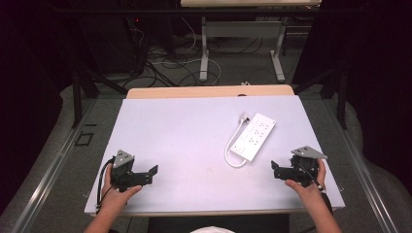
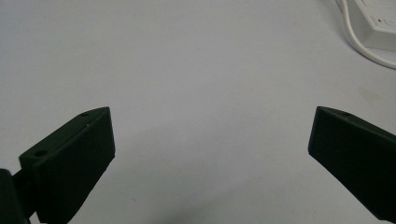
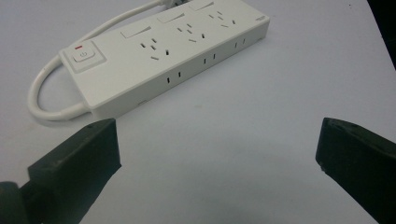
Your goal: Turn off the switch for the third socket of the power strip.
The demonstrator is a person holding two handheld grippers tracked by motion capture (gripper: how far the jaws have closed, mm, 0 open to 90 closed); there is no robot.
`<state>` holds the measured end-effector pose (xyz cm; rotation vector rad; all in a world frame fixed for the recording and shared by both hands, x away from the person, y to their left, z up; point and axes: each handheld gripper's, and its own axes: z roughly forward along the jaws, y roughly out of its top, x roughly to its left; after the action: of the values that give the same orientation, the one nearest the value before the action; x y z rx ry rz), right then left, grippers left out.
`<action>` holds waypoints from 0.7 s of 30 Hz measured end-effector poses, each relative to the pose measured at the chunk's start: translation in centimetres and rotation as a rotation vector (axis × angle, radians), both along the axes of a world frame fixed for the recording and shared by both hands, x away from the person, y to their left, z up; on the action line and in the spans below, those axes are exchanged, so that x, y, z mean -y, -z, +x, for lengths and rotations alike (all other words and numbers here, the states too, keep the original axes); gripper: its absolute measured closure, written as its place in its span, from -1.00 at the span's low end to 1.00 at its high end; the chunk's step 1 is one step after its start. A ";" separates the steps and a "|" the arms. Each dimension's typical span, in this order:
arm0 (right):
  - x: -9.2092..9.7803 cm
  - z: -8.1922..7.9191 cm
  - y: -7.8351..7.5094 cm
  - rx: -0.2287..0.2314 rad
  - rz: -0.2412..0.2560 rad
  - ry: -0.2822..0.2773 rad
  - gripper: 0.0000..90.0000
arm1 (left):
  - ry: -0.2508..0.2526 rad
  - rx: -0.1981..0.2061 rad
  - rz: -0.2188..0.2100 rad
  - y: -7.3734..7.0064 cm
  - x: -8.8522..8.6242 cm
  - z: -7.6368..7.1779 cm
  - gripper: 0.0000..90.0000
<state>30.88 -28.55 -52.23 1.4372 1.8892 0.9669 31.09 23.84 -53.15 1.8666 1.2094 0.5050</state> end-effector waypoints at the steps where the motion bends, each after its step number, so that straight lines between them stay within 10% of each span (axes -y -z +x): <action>1: 0.0 0.0 -0.1 -0.001 0.007 -0.003 -1.00 | 0.000 0.000 -0.001 0.0 0.0 0.0 -0.99; 21: -2.6 2.1 -2.6 -0.065 0.020 -0.099 -1.00 | -0.006 -0.004 -0.009 0.0 0.0 -0.1 -0.99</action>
<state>32.99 -26.00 -49.62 1.4136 2.0201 0.9990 31.02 23.88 -53.17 1.8577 1.2181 0.4979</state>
